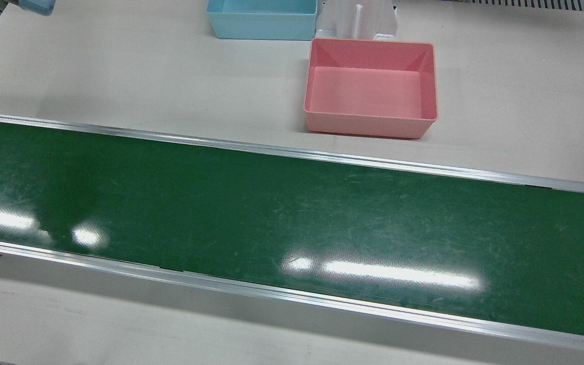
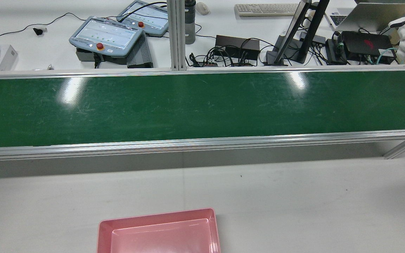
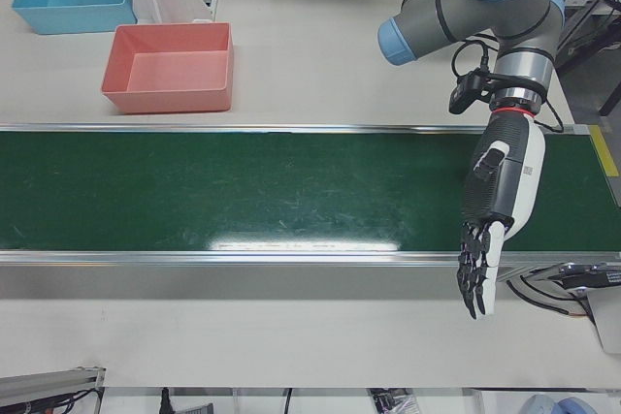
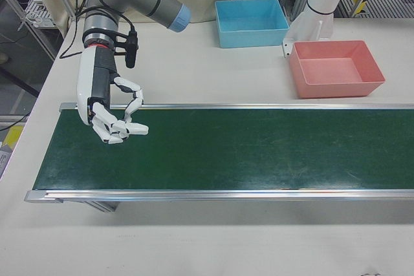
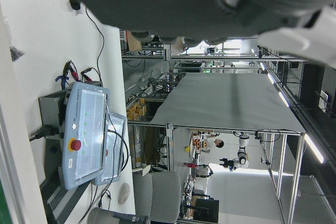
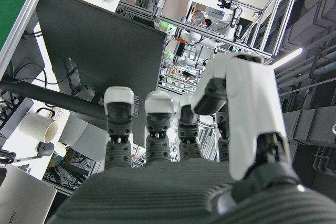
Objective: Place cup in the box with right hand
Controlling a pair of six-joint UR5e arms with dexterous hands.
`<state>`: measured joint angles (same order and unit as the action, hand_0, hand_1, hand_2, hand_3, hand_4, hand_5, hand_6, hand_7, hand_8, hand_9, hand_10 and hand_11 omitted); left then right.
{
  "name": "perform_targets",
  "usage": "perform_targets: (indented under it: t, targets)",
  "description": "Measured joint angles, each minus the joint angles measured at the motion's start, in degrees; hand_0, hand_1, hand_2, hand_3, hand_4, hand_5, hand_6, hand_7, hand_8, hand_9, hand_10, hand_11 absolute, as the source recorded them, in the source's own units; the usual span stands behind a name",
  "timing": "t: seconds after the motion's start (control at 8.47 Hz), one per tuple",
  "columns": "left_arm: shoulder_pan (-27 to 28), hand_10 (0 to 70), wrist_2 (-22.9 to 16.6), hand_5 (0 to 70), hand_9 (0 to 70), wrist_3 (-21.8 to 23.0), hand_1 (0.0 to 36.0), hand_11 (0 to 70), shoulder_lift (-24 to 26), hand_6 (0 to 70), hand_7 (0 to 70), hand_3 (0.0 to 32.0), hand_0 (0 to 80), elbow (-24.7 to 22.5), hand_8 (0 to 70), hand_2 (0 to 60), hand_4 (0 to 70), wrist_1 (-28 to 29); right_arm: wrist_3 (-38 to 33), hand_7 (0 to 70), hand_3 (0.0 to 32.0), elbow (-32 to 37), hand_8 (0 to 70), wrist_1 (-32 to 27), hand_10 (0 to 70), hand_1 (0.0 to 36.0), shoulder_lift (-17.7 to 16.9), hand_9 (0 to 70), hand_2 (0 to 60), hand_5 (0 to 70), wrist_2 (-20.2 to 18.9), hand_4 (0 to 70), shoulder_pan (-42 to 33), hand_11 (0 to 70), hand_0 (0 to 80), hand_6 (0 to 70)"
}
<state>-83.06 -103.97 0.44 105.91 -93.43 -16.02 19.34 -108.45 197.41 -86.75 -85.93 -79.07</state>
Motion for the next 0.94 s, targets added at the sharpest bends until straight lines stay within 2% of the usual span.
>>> perform_targets:
  t: [0.35, 0.47, 0.59, 0.83, 0.94]
  targets:
    - [0.05, 0.0, 0.0, 0.0, 0.0, 0.0, 0.0, 0.0, 0.0, 0.0, 0.0, 0.0, 0.0, 0.0, 0.0, 0.0, 0.0, 0.02, -0.12, 70.0, 0.0, -0.08, 54.0, 0.23, 43.5, 36.0, 0.0, 70.0, 60.0, 21.6, -0.03, 20.4, 0.03, 64.4, 72.2, 30.6]
    - [0.05, 0.0, 0.0, 0.0, 0.0, 0.0, 0.0, 0.0, 0.0, 0.0, 0.0, 0.0, 0.0, 0.0, 0.0, 0.0, 0.0, 0.02, -0.15, 70.0, 0.0, -0.09, 53.6, 0.24, 43.3, 36.0, 0.0, 70.0, 60.0, 21.6, -0.03, 16.4, 0.01, 64.1, 68.3, 30.3]
    - [0.03, 0.0, 0.0, 0.0, 0.0, 0.0, 0.0, 0.0, 0.0, 0.0, 0.0, 0.0, 0.0, 0.0, 0.0, 0.0, 0.0, 0.03, -0.17, 70.0, 0.0, -0.09, 53.5, 0.25, 43.1, 36.0, 0.0, 70.0, 60.0, 21.5, -0.03, 20.7, 0.01, 63.8, 73.4, 30.2]
    - [0.0, 0.0, 0.0, 0.0, 0.0, 0.0, 0.0, 0.0, 0.0, 0.0, 0.0, 0.0, 0.0, 0.0, 0.0, 0.0, 0.0, 0.03, -0.24, 70.0, 0.0, -0.14, 53.2, 0.25, 42.8, 36.0, 0.0, 70.0, 60.0, 21.5, -0.03, 16.6, 0.01, 63.4, 69.8, 30.0]
    - [0.01, 0.0, 0.0, 0.0, 0.0, 0.0, 0.0, 0.0, 0.0, 0.0, 0.0, 0.0, 0.0, 0.0, 0.0, 0.0, 0.0, 0.03, -0.23, 70.0, 0.0, -0.16, 52.8, 0.25, 42.5, 36.0, 0.0, 70.0, 60.0, 21.4, -0.03, 20.0, 0.03, 63.0, 74.2, 29.8]
